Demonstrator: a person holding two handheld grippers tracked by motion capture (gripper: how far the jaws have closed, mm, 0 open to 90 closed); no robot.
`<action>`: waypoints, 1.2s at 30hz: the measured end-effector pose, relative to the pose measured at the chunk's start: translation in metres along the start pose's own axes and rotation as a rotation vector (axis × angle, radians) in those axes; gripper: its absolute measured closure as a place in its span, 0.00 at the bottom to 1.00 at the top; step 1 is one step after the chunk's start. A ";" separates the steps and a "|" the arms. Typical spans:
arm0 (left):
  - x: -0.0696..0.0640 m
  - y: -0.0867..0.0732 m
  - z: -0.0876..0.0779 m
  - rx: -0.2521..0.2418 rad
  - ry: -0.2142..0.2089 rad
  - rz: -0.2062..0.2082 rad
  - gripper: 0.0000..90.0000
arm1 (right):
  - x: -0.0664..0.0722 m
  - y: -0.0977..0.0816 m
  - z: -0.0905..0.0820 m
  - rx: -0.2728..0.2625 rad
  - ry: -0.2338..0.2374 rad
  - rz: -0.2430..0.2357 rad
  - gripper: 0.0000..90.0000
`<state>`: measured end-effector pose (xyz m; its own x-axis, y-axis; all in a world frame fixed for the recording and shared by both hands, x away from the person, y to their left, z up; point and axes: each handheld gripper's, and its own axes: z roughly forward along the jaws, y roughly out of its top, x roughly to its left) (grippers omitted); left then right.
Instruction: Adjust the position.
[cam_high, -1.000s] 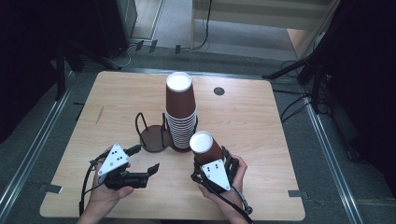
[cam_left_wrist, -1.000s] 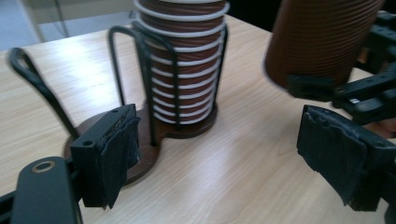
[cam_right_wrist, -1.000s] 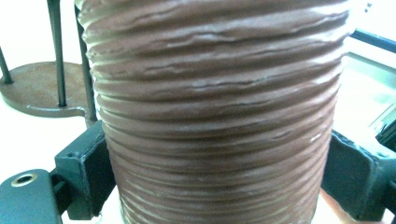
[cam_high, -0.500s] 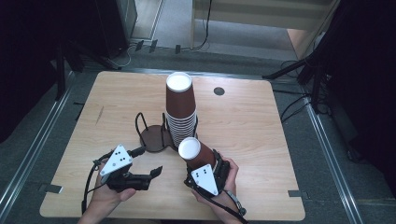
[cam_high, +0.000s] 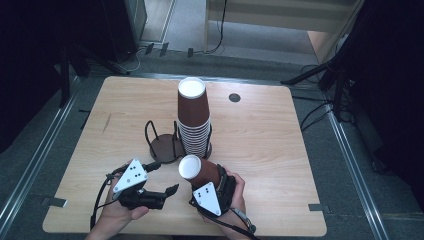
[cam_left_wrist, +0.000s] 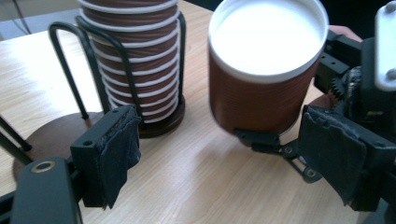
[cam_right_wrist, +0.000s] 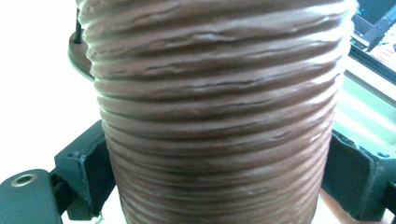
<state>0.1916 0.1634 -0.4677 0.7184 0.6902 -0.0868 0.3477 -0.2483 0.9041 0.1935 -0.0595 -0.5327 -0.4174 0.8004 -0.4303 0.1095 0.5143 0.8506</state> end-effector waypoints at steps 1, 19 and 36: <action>-0.001 0.000 0.000 0.001 -0.001 0.000 0.15 | 0.002 0.000 0.000 -0.001 0.003 -0.007 0.10; -0.007 0.000 0.005 0.033 -0.057 0.032 0.15 | 0.021 -0.002 -0.001 -0.010 0.043 -0.075 0.10; -0.010 0.000 0.008 0.059 -0.095 0.054 0.16 | 0.030 -0.003 -0.005 -0.042 0.085 -0.161 0.10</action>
<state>0.1889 0.1513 -0.4704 0.7902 0.6075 -0.0804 0.3397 -0.3251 0.8825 0.1764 -0.0380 -0.5467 -0.5013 0.6791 -0.5362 -0.0021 0.6187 0.7856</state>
